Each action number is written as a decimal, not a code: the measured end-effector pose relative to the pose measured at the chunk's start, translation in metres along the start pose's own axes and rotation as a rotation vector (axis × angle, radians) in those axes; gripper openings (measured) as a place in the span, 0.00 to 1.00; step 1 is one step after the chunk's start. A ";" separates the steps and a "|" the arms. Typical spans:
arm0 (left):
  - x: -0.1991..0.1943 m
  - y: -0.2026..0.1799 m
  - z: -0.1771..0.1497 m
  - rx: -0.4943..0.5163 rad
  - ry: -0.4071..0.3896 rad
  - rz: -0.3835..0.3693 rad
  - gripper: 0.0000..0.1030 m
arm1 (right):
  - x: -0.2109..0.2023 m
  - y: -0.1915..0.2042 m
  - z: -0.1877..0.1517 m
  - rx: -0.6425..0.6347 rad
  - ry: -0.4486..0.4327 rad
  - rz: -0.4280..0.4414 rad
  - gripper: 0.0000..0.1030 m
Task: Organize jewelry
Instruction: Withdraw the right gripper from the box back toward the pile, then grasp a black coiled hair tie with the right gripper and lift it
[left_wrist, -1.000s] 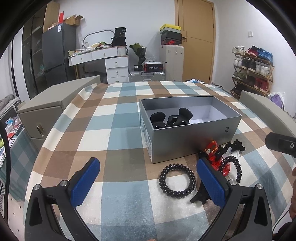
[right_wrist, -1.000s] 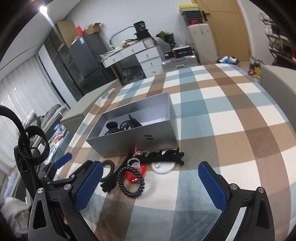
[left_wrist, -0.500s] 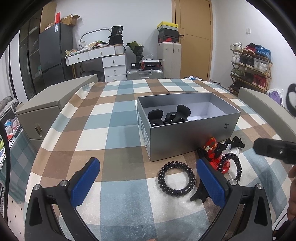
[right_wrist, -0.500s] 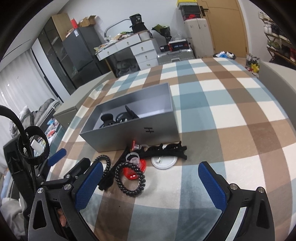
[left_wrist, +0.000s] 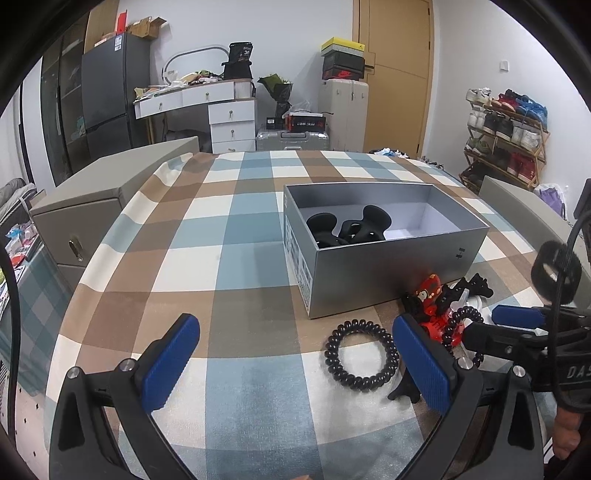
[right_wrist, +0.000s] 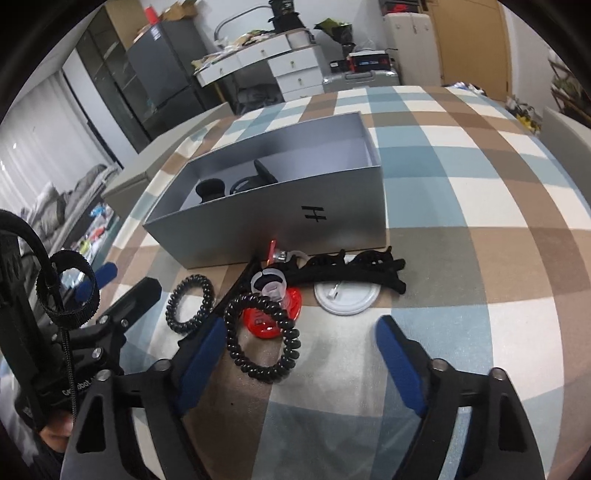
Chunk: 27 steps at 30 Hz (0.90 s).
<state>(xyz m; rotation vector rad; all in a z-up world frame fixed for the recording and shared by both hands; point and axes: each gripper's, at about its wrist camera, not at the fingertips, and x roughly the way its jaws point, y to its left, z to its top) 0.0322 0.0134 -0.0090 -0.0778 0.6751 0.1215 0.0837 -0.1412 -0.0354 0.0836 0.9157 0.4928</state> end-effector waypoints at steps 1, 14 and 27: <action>0.000 0.000 0.000 0.001 0.002 0.000 0.99 | 0.001 0.001 0.000 -0.005 0.002 0.000 0.75; 0.003 0.003 0.001 -0.013 0.020 -0.007 0.99 | 0.008 0.011 0.002 -0.078 0.000 0.005 0.12; 0.003 0.004 0.001 -0.018 0.024 -0.012 0.99 | -0.008 0.006 0.002 -0.059 -0.056 0.040 0.08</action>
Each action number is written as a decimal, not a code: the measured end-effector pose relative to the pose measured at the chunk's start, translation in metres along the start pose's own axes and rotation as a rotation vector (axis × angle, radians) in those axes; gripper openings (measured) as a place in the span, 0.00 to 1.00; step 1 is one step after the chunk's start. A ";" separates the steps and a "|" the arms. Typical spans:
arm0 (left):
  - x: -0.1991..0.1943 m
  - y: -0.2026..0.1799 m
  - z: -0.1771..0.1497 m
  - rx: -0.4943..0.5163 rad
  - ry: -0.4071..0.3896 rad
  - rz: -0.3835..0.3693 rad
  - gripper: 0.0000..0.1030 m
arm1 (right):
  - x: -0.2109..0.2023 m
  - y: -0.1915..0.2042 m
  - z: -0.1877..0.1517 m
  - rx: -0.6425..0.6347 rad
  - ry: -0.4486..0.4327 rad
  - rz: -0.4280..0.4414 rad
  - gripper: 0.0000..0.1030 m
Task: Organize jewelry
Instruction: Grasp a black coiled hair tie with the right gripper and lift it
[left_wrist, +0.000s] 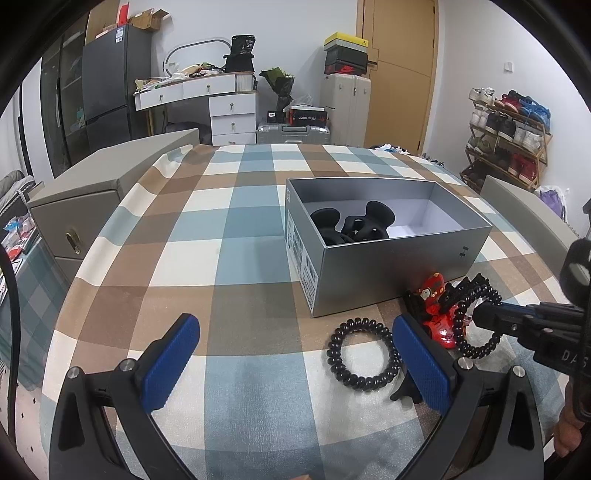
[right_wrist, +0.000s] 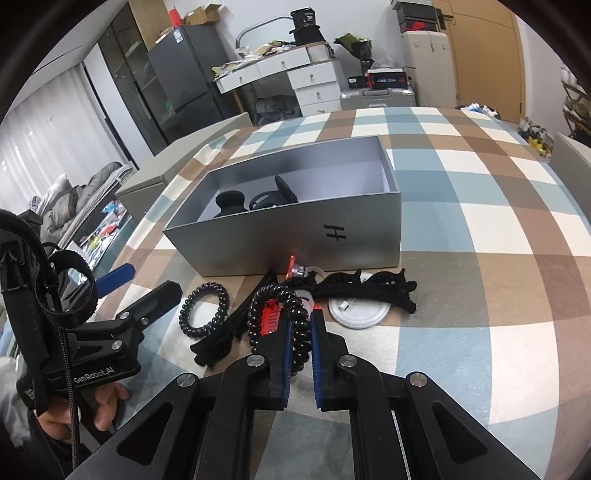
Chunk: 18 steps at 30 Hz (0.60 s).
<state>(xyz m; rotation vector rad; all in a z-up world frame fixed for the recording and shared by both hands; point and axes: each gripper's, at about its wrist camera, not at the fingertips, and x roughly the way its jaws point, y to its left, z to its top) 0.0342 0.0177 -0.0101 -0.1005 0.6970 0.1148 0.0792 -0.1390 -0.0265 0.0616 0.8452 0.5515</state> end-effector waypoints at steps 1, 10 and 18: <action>0.000 0.000 0.000 0.000 0.001 0.000 0.99 | -0.001 0.000 0.000 0.000 -0.002 0.000 0.08; 0.000 -0.001 -0.001 -0.001 0.004 0.000 0.99 | -0.003 -0.002 0.001 0.004 -0.007 0.008 0.08; 0.002 -0.002 -0.001 0.011 0.005 0.000 0.99 | -0.004 -0.009 -0.001 0.023 -0.012 0.013 0.08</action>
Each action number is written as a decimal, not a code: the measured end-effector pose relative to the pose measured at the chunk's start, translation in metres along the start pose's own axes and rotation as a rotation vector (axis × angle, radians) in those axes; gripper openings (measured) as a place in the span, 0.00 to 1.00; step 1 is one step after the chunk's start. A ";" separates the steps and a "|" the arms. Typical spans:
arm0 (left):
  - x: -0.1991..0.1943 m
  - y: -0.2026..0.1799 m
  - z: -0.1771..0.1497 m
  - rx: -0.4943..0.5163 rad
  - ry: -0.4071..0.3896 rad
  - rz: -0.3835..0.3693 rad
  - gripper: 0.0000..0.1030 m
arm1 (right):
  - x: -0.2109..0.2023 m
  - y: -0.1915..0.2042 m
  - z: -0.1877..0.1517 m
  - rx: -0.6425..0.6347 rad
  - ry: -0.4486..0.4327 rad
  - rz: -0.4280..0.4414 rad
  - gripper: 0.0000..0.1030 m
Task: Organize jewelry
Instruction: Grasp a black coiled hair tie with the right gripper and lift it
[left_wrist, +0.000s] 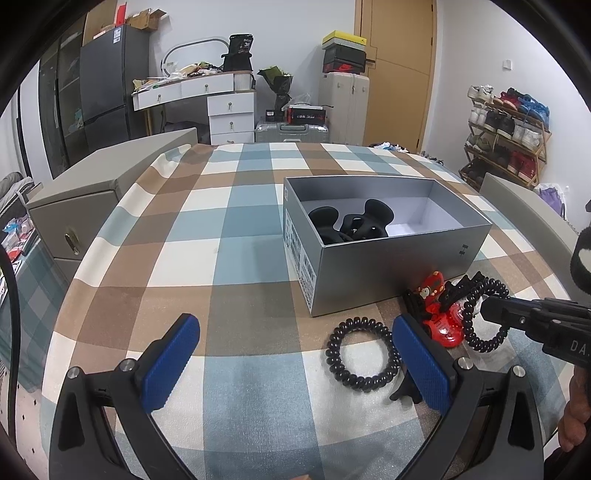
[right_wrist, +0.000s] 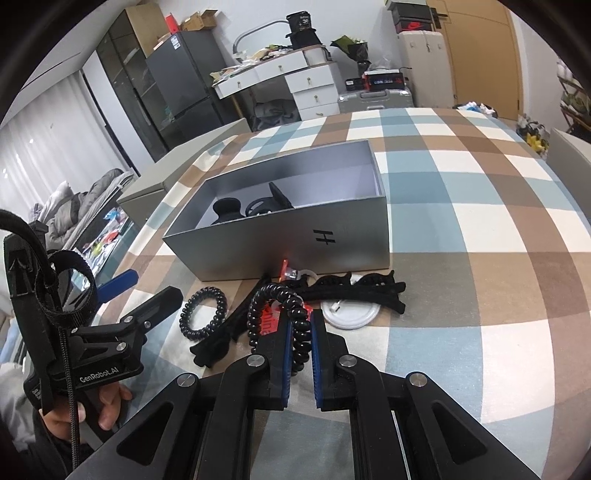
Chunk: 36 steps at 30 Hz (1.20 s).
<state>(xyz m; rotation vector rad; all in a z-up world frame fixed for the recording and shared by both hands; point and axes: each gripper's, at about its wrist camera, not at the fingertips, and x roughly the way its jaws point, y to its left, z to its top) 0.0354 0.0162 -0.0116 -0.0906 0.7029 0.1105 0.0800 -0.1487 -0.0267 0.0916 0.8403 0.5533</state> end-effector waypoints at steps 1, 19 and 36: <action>0.000 0.000 0.000 0.002 0.000 -0.003 0.99 | 0.000 -0.001 -0.001 0.002 -0.002 0.002 0.08; -0.006 0.005 -0.003 -0.014 0.011 -0.063 0.99 | -0.023 -0.021 0.002 0.038 -0.065 0.139 0.08; 0.015 0.003 -0.003 0.013 0.159 -0.071 0.73 | -0.037 -0.026 0.001 0.004 -0.086 0.173 0.09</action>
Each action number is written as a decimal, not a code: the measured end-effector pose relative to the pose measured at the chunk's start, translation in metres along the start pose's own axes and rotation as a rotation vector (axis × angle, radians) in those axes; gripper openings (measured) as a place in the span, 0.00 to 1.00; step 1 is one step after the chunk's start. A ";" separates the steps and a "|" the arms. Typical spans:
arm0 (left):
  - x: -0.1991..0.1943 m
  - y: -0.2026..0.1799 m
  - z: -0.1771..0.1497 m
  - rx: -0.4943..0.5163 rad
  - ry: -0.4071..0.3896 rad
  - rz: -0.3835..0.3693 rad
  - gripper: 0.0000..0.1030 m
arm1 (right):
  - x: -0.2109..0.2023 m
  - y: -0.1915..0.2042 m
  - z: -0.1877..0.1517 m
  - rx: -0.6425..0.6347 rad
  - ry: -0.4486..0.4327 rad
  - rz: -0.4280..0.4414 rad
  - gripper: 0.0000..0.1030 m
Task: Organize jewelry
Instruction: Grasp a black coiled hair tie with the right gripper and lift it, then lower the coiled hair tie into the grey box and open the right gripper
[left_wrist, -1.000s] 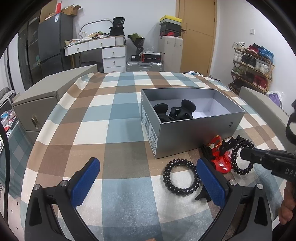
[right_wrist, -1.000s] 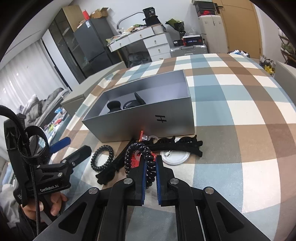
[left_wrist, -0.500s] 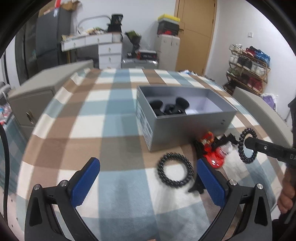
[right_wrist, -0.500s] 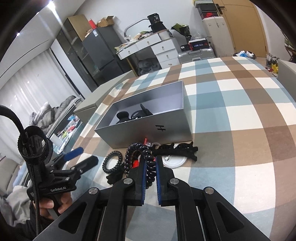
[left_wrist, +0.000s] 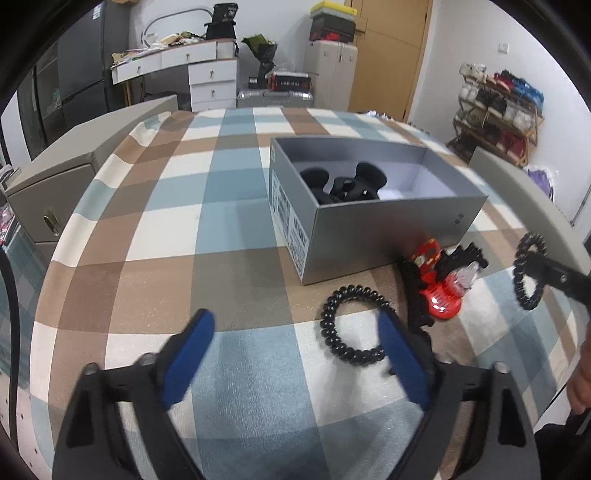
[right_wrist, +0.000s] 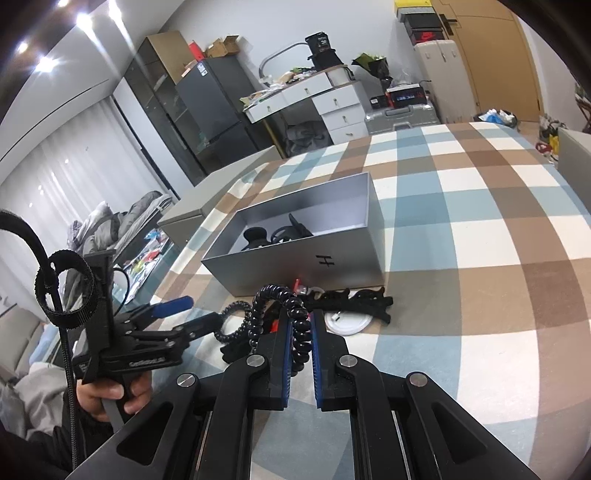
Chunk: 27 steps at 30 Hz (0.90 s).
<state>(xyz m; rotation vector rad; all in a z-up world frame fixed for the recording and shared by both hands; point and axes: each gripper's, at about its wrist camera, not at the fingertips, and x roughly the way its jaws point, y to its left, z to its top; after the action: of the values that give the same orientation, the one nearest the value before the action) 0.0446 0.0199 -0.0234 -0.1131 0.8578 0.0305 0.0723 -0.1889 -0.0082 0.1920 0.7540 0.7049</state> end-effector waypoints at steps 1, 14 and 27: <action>0.002 0.000 0.001 0.004 0.010 0.008 0.68 | 0.000 0.000 0.000 -0.004 0.003 0.000 0.09; -0.007 -0.021 -0.008 0.121 -0.014 -0.019 0.05 | -0.002 0.001 -0.001 -0.027 0.001 0.029 0.09; -0.041 -0.018 0.006 0.106 -0.158 -0.067 0.05 | -0.014 0.004 0.013 -0.018 -0.060 0.026 0.09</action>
<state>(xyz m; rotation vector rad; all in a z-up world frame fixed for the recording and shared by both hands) 0.0239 0.0031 0.0127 -0.0387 0.6957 -0.0681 0.0715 -0.1937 0.0106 0.2059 0.6884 0.7269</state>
